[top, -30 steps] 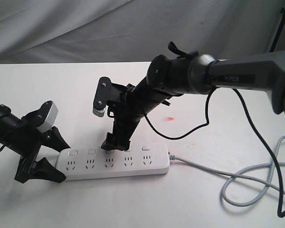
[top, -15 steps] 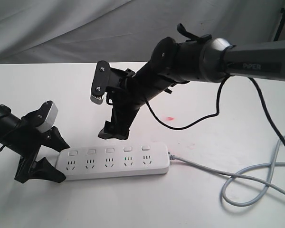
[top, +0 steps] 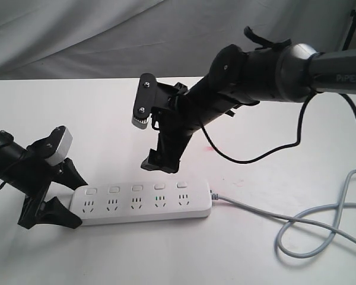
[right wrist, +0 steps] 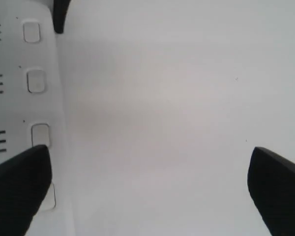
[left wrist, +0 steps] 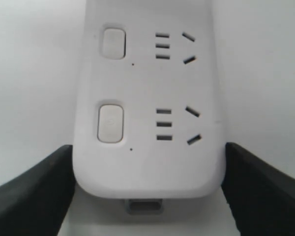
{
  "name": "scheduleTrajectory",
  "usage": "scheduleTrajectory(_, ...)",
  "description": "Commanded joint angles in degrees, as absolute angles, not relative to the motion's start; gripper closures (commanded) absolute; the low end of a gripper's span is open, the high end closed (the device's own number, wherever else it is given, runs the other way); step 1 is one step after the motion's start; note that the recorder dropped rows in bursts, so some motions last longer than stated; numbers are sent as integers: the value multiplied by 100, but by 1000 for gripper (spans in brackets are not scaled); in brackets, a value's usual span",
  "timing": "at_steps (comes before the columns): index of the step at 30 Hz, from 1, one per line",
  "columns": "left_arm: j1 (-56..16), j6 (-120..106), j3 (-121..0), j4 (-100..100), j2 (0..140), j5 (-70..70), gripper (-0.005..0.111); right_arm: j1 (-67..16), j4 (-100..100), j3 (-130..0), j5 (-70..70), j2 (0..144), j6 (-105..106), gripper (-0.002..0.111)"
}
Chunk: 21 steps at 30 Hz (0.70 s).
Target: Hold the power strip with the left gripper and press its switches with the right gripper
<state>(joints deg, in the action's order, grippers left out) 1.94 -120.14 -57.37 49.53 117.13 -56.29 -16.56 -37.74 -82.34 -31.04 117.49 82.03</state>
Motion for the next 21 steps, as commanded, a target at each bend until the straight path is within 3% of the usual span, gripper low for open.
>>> scheduleTrajectory(1,171,-11992,-5750,4878,11744,-5565,104,-1487,-3760,-8098,-3145,11597,8256,3)
scheduleTrajectory(21,171,-11992,-5750,4878,11744,-5565,104,-1493,-3909,-8098,-3198,12042,8413,3)
